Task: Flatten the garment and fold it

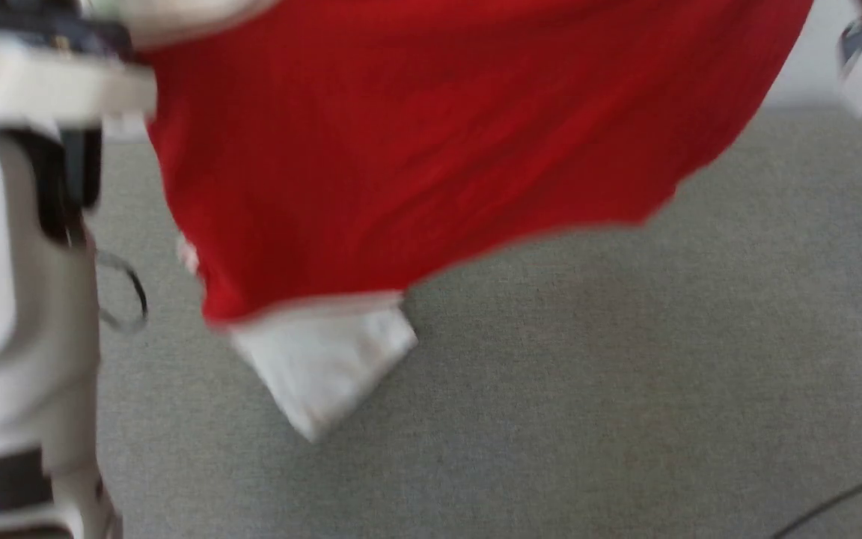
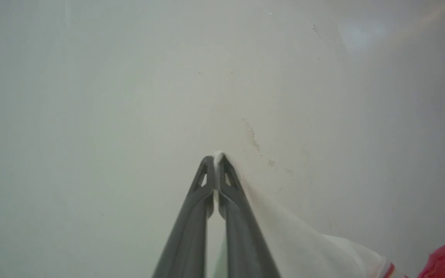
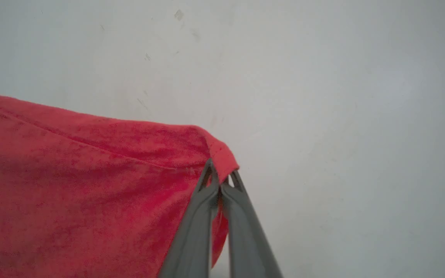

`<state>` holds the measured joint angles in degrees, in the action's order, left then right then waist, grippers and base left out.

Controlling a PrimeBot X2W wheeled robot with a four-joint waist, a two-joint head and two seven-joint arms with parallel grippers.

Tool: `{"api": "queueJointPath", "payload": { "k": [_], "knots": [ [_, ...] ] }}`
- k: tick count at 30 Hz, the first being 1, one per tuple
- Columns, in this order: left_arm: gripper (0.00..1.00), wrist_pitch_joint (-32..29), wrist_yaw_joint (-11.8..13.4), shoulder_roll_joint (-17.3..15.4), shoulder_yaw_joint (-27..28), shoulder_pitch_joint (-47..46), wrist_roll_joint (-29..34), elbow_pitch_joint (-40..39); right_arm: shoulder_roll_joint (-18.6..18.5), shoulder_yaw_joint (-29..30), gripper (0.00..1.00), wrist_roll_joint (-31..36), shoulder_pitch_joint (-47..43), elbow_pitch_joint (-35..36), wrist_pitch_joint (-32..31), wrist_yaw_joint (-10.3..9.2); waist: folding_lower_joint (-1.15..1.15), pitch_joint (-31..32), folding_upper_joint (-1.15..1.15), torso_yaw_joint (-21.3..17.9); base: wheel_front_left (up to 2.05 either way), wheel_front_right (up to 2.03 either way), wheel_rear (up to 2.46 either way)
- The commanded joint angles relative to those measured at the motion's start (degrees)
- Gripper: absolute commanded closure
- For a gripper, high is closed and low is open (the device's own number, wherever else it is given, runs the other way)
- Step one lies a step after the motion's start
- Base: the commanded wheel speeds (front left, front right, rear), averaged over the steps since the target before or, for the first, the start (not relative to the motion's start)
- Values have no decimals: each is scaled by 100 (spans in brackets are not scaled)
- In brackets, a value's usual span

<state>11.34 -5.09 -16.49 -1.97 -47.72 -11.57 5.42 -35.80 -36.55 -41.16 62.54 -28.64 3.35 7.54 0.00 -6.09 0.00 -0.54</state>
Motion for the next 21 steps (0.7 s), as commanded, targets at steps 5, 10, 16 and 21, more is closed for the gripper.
{"api": "queueJointPath", "payload": {
  "k": [5,10,16,21],
  "knots": [
    [100,-73,-106,-59,-191,-1461,7,629,258,805,100,400,622,-50,-25,-5,0,-684,0,-128,0,0,0],
    [100,-66,-159,-113,-308,-2819,-41,1396,478,1359,100,973,1363,-123,-136,-5,0,-1350,0,-186,0,0,0],
    [100,7,-188,-213,-352,-4329,-86,2239,779,1900,100,1515,2379,-329,-246,-5,0,-2115,0,-240,0,0,0],
    [100,166,-193,-320,-409,-5197,15,2639,1030,2036,100,1870,3042,-536,-252,-5,0,-2518,0,-311,0,0,0]
  ]
}}
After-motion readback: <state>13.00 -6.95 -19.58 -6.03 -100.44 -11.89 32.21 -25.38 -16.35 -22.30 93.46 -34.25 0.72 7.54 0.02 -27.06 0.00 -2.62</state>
